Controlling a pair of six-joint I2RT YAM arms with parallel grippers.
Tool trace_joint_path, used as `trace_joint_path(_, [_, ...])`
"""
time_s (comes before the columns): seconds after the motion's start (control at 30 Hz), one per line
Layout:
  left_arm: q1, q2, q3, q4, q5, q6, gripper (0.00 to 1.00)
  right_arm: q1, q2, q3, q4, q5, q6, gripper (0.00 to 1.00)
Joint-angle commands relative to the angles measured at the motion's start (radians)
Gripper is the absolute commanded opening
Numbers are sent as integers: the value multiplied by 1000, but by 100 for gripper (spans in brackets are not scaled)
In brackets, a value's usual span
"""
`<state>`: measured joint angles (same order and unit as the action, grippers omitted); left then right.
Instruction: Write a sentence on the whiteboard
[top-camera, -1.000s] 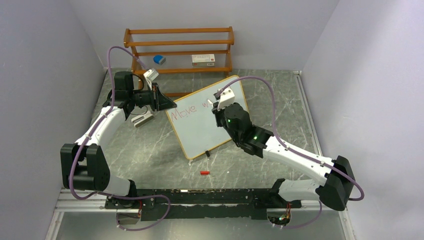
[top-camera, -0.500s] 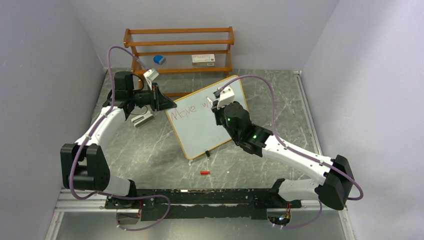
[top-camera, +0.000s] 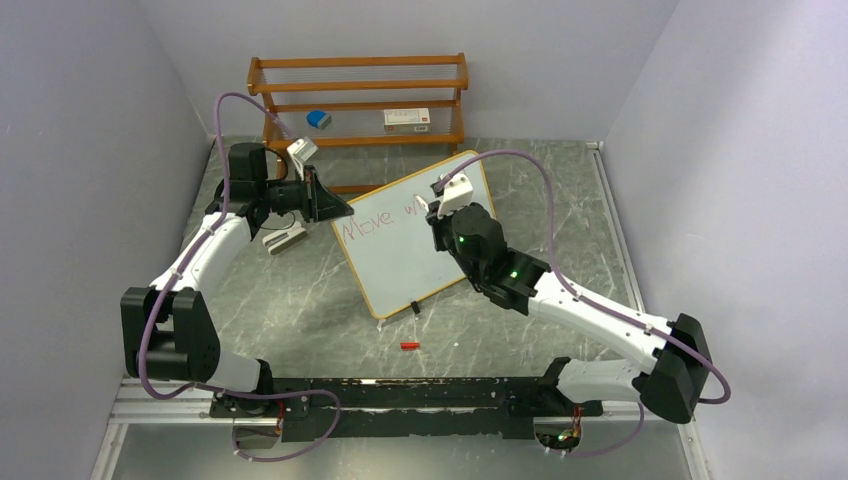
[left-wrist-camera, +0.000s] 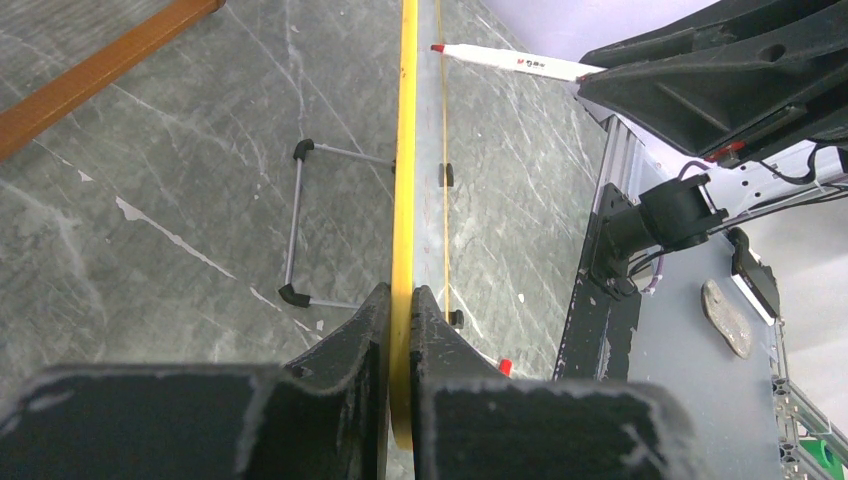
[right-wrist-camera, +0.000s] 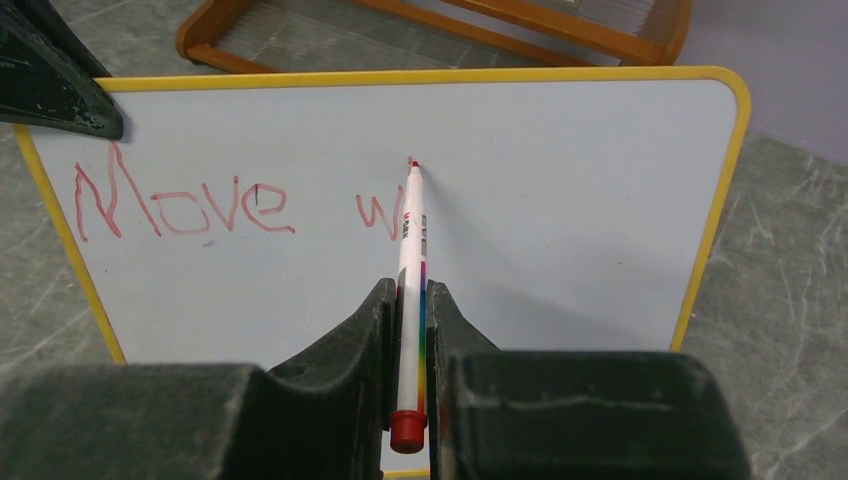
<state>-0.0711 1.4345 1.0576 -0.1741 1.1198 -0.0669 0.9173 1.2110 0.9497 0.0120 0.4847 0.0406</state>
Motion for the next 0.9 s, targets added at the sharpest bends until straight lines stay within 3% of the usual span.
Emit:
trace_joint_path(0.0, [11, 14, 18, -32, -37, 55, 5, -7, -50, 3, -7, 9, 0, 0])
trace_joint_path(0.33, [11, 12, 17, -35, -34, 55, 5, -11, -66, -31, -74, 3, 11, 0])
trace_joint_path(0.87, [11, 13, 17, -34, -31, 55, 5, -20, -38, -27, -15, -15, 7, 0])
